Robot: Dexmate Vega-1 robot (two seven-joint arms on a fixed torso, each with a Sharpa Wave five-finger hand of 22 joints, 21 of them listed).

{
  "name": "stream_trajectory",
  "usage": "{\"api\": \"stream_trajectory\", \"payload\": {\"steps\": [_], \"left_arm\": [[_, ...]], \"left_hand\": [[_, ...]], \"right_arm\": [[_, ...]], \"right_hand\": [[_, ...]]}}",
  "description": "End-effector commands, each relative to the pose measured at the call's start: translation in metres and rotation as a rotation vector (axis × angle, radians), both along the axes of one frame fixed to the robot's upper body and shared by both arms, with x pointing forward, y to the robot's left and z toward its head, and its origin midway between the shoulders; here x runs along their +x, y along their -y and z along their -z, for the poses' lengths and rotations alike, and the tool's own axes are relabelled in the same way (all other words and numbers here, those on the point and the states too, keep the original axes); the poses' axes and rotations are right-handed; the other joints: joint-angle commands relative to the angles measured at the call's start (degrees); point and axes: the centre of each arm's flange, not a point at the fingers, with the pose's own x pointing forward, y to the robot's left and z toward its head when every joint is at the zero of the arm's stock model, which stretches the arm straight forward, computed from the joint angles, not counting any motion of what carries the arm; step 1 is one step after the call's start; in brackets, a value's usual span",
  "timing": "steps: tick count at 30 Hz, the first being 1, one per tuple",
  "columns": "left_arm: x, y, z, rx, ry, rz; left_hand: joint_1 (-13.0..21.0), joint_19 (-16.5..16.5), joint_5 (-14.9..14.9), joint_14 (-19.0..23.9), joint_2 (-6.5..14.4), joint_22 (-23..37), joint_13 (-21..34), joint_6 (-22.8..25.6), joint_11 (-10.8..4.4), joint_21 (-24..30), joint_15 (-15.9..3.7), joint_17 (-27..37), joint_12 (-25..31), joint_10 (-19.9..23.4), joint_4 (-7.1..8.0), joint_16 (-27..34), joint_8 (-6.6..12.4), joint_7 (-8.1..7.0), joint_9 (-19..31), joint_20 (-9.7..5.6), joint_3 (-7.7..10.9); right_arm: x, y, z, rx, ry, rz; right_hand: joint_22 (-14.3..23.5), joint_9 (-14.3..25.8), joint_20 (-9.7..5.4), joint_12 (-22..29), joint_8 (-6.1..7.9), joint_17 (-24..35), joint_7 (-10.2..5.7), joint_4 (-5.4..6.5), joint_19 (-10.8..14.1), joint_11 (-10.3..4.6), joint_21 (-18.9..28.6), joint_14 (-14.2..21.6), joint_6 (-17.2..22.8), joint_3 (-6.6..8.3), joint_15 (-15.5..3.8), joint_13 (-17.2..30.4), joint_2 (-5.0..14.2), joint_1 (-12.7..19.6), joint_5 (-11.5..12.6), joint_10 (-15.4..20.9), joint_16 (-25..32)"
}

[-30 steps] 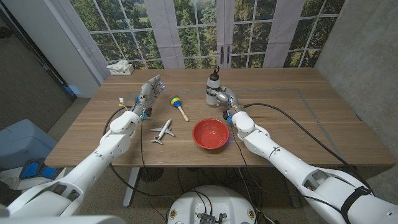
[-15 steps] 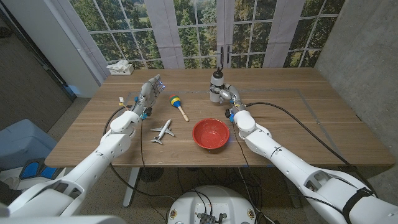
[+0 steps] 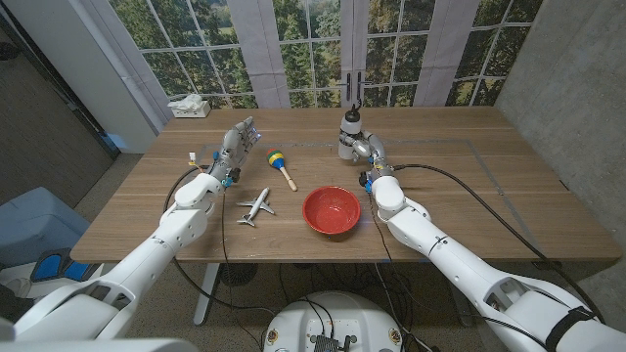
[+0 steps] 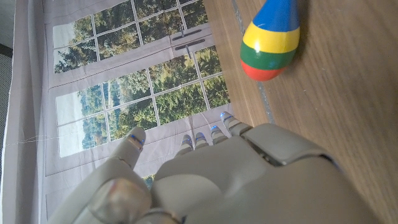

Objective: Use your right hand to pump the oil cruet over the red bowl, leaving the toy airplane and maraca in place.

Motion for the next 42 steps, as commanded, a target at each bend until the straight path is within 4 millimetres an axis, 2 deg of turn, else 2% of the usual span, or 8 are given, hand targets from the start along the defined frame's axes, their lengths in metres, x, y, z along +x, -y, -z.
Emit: {"api": "stream_trajectory", "payload": {"steps": [1, 32, 42], "left_arm": [[0.001, 0.003, 0.000, 0.006, -0.003, 0.004], [0.009, 0.007, -0.007, 0.010, 0.006, 0.012], [0.012, 0.009, -0.009, 0.014, 0.005, 0.018]], "left_hand": [[-0.55, 0.25, 0.26, -5.21, 2.96, 0.24, 0.15, -0.13, -0.20, 0.26, -3.00, 0.12, 0.10, -3.32, 0.17, 0.19, 0.07, -0.01, 0.10, -1.38, -0.27], [-0.50, 0.22, 0.29, -5.18, 2.97, 0.24, 0.15, -0.18, -0.25, 0.20, -3.04, 0.11, 0.07, -3.37, 0.16, 0.18, 0.05, -0.05, 0.11, -1.35, -0.32], [-0.48, 0.21, 0.31, -5.21, 2.99, 0.24, 0.15, -0.18, -0.27, 0.19, -3.02, 0.11, 0.06, -3.38, 0.16, 0.17, 0.05, -0.02, 0.11, -1.34, -0.33]], "right_arm": [[-0.015, 0.014, 0.007, 0.051, 0.011, 0.070], [-0.057, 0.046, 0.029, 0.122, 0.030, 0.206], [-0.069, 0.051, 0.035, 0.125, 0.032, 0.242]], "right_hand": [[-0.04, 0.24, -3.11, 0.16, 0.10, 0.08, -2.69, 0.61, -0.44, -2.46, 0.35, -0.31, 2.82, 0.97, 0.15, 0.40, 4.62, 3.98, 0.47, 2.65, 0.46], [-0.56, 0.34, -3.11, -0.23, 0.06, 0.06, -2.35, 0.62, -0.53, -2.43, 1.31, -0.41, 3.12, 1.05, 0.16, 2.03, 4.70, 4.15, 0.42, 3.37, 1.39], [-0.64, 0.39, -3.11, -0.36, 0.06, 0.04, -2.17, 0.62, -0.62, -2.42, 1.51, -0.50, 3.22, 1.14, 0.17, 2.50, 4.78, 4.27, 0.44, 3.65, 1.63]]}}
